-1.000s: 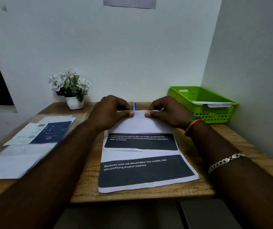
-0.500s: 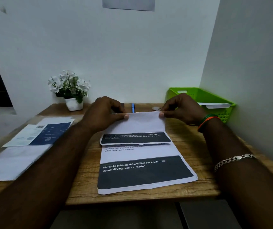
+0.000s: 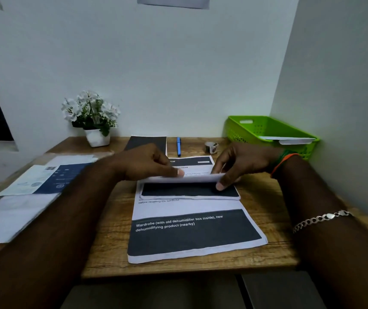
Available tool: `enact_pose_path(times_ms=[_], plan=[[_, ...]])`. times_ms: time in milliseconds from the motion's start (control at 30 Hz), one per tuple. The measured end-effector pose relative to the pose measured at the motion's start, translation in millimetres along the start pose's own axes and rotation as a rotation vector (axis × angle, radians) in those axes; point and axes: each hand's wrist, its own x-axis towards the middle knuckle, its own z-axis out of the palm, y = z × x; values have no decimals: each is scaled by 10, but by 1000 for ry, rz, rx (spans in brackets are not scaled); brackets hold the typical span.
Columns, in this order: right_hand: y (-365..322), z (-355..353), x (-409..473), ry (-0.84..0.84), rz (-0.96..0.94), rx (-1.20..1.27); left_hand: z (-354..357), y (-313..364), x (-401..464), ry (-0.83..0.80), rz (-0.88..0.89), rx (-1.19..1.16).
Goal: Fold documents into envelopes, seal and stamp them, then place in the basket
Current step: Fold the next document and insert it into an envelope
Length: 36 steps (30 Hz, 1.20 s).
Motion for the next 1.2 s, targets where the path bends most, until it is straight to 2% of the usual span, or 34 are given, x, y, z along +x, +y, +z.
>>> enact_pose_path(times_ms=[100, 167, 400, 500, 600, 767, 900, 1067, 1200], plan=[[10, 39, 23, -76, 3, 15, 34, -10, -3, -51, -1, 61], [0, 57, 34, -91, 6, 20, 60, -18, 23, -31, -2, 136], [-4, 163, 158, 31, 35, -113, 82, -68, 83, -22, -87, 178], [-52, 248, 229, 111, 23, -155, 83, -66, 89, -18, -57, 142], [-109, 337, 300, 243, -79, -132, 82, -45, 101, 76, 14, 75], [-186, 362, 382, 396, -223, -66, 73, 14, 116, 339, 71, -2], [-229, 342, 365, 478, -263, -86, 103, 108, 115, 644, 115, 389], [-241, 267, 316, 522, -247, -108, 2, 80, 112, 636, 117, 405], [-184, 161, 230, 538, -191, -105, -201, -139, 0, 582, 36, 254]])
